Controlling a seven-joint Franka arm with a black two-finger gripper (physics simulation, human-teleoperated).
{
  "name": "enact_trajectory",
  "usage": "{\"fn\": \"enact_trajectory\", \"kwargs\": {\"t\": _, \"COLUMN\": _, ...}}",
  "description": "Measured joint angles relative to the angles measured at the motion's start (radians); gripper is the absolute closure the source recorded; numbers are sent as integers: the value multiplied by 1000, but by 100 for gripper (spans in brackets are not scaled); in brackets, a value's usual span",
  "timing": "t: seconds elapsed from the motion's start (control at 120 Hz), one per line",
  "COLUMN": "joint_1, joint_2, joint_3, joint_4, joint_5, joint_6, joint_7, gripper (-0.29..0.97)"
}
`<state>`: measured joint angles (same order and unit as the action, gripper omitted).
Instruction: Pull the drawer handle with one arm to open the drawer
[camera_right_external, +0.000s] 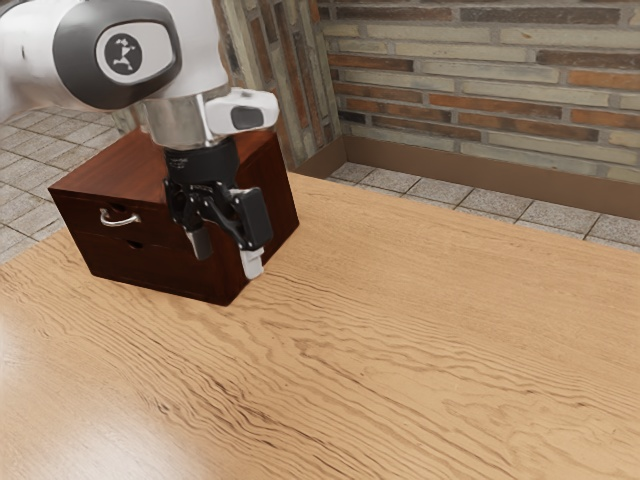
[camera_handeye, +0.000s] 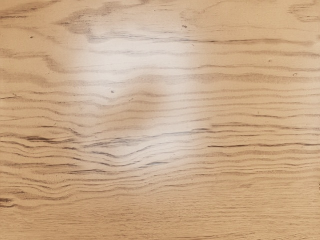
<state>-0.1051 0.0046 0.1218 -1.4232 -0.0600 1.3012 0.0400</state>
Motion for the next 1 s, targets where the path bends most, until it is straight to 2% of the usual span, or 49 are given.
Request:
{"fn": "enact_trajectory", "kwargs": {"t": 0.133, "joint_1": 10, "joint_2": 2, "joint_3": -2, "joint_4": 25, "joint_5": -8, "joint_6": 119, "joint_7": 9, "gripper": 0}}
{"fn": "enact_trajectory", "kwargs": {"t": 0.3, "joint_1": 11, "joint_2": 4, "joint_3": 9, "joint_4": 49, "joint_5": -6, "joint_6": 189, "joint_7": 17, "gripper": 0}}
{"fn": "enact_trajectory", "kwargs": {"t": 0.5, "joint_1": -134, "joint_2": 2, "joint_3": 178, "joint_4": 71, "joint_5": 9, "joint_6": 191, "joint_7": 25, "gripper": 0}}
{"fn": "enact_trajectory", "kwargs": {"t": 0.6, "joint_1": -154, "joint_2": 3, "joint_3": 216, "joint_4": 74, "joint_5": 20, "joint_6": 187, "joint_7": 28, "gripper": 0}}
{"fn": "enact_trajectory", "kwargs": {"t": 0.808, "joint_1": -82, "joint_2": 13, "joint_3": 224, "joint_4": 73, "joint_5": 30, "joint_6": 187, "joint_7": 31, "gripper": 0}}
{"fn": "enact_trajectory", "kwargs": {"t": 1.0, "joint_1": 105, "joint_2": 22, "joint_3": 224, "joint_4": 73, "joint_5": 34, "joint_6": 185, "joint_7": 33, "gripper": 0}}
